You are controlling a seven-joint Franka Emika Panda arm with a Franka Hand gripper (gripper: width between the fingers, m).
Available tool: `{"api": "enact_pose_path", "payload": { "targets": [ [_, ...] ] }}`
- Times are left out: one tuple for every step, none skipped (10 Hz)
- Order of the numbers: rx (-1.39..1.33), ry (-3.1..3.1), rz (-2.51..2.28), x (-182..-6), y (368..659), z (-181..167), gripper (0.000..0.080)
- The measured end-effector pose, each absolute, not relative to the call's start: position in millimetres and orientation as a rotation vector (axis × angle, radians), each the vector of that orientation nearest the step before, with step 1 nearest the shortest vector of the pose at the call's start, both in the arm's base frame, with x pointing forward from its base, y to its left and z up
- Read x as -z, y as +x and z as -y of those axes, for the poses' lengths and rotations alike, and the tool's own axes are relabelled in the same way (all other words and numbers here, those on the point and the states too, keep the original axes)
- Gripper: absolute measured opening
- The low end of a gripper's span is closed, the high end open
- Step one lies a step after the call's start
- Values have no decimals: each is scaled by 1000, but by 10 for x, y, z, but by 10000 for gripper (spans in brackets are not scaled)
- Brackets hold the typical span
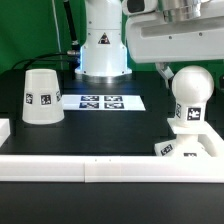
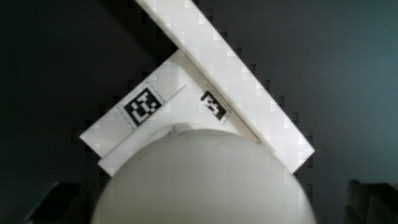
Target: Assemble lamp
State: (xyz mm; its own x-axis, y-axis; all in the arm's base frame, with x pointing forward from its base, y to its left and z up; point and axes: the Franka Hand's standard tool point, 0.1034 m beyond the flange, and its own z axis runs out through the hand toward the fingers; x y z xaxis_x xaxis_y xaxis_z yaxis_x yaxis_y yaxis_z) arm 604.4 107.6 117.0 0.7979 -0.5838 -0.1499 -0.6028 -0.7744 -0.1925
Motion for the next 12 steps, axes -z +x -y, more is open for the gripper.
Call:
{"api": "enact_pose_path", "payload": {
  "targets": [
    [-93, -2873, -676, -1174, 6034, -1059, 698],
    [-74, -2920, -549, -1181, 6042, -1061, 698],
    [-52, -2961, -368, -1191, 6056, -1046, 698],
    [-34, -2986, -219, -1203, 6069, -1041, 698],
    [-16, -3000, -20, -1210, 6079, -1036, 698],
    [-13, -3000, 24, -1205, 6077, -1030, 698],
    [-4, -2997, 163, -1203, 6077, -1019, 698],
    [3, -2990, 264, -1203, 6078, -1013, 698],
    [11, -2981, 376, -1202, 6078, -1004, 698],
    [23, -2965, 515, -1199, 6081, -999, 698],
    [46, -2948, 681, -1191, 6090, -1005, 698],
    [55, -2919, 831, -1194, 6094, -1010, 698]
  ]
}}
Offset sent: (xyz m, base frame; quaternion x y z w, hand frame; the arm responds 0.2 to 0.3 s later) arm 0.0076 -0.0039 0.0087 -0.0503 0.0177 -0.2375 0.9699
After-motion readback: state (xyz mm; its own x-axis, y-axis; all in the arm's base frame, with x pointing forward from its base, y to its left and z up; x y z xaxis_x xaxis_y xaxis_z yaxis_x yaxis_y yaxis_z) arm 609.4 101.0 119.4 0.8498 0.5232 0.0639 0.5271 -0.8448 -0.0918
